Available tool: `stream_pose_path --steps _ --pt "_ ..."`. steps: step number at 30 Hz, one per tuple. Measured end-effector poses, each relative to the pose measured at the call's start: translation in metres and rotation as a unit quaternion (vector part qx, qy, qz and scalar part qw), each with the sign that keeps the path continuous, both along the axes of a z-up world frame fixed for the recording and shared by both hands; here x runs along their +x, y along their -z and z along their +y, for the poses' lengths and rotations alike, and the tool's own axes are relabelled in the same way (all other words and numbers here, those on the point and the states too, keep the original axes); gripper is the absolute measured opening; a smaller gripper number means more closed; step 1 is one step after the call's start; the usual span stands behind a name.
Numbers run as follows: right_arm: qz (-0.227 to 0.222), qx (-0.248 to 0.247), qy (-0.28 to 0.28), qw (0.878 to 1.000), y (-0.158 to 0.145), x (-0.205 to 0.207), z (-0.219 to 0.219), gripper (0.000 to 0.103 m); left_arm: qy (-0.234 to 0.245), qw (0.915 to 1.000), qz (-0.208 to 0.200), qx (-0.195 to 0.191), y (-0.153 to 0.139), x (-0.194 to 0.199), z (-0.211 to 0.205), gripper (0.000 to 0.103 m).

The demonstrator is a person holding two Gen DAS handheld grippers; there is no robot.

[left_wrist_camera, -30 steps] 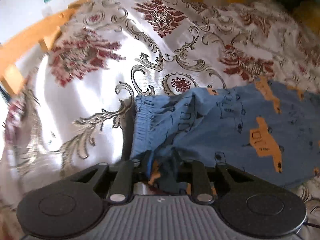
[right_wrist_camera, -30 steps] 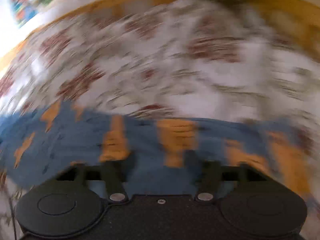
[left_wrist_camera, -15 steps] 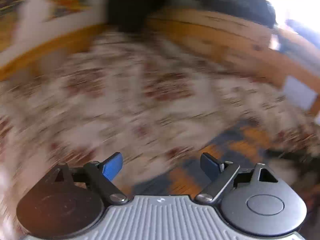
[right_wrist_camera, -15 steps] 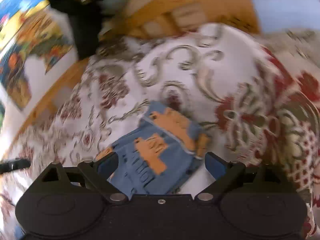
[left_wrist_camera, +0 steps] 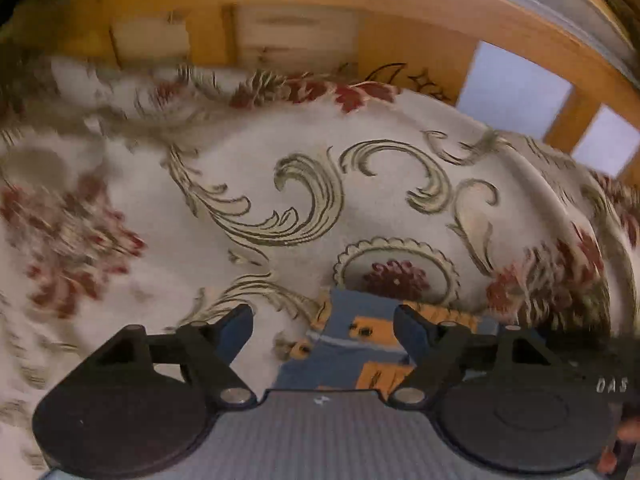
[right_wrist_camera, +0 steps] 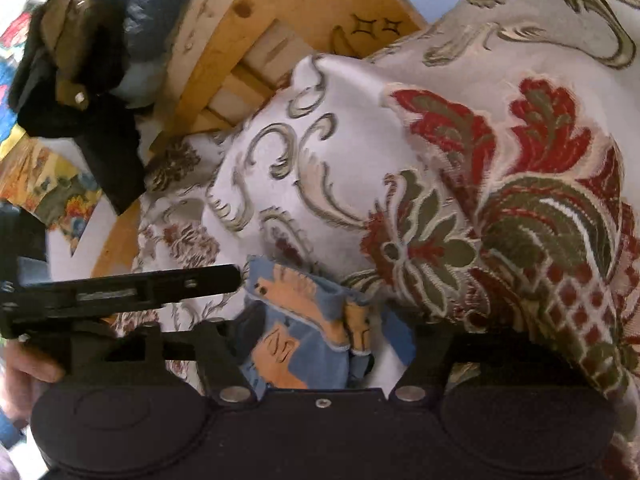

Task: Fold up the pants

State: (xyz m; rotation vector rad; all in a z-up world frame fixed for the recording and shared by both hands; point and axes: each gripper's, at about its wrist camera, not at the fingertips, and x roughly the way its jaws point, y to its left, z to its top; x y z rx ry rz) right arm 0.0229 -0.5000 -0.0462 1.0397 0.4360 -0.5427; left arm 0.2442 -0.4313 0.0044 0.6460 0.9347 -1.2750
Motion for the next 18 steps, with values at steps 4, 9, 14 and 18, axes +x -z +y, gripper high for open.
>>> stream_pose_path --steps 4,9,14,18 --pt "0.015 0.020 0.021 0.999 0.010 0.003 -0.007 0.020 -0.025 0.9986 0.045 -0.007 0.021 0.012 -0.004 0.079" --pt "0.008 -0.047 0.029 0.998 -0.008 -0.009 0.001 0.012 -0.028 0.9972 0.047 -0.050 0.015 0.003 -0.002 0.079" --pt "0.060 -0.071 0.014 0.996 -0.006 -0.003 0.006 0.012 -0.039 0.9967 0.034 -0.063 -0.003 -0.006 0.006 0.084" --pt "0.054 -0.062 0.016 0.996 -0.006 -0.005 0.007 0.015 -0.069 0.9906 0.115 -0.027 -0.010 0.001 0.013 0.084"
